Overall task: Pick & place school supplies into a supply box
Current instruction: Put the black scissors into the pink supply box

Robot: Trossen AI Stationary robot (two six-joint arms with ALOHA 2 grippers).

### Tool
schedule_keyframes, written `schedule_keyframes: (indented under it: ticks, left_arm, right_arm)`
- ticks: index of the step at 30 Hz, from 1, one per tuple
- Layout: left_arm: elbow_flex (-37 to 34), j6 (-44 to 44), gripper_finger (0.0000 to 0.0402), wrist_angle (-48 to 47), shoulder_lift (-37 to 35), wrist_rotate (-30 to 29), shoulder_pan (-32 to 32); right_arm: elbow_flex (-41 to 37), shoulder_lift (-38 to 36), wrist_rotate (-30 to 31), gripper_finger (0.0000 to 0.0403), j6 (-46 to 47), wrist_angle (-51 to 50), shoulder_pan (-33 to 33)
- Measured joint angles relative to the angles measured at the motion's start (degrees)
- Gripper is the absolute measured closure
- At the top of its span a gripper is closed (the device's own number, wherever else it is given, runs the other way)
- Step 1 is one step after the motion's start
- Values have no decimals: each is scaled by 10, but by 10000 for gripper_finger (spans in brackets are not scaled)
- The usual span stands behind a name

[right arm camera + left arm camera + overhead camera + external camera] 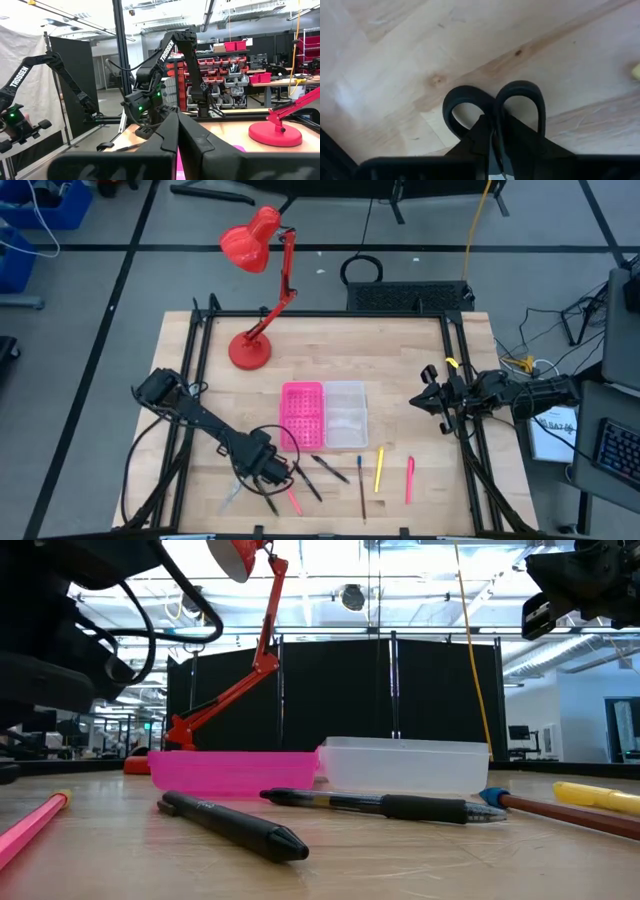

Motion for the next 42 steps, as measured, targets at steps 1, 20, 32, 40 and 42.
schedule_keyframes:
  ticks: [1, 20, 32, 40, 42]
  left_arm:
    - [0, 6, 344, 0, 0, -1, 1]
    - [-2, -54, 361, -85, -38, -123, -21]
    - [18, -146, 378, -95, -143, -174, -10]
    - [158, -28, 378, -63, -156, -264, 70]
    - [195, 21, 378, -22, -154, -294, 94]
  right_arm:
    - [0, 0, 0, 403, 0, -1, 0]
    - [0, 0, 0, 403, 0, -12, 0]
    - [0, 0, 0, 403, 0, -13, 0]
    - [0, 0, 2, 403, 0, -13, 0]
    - [0, 0, 2, 403, 0, -13, 0]
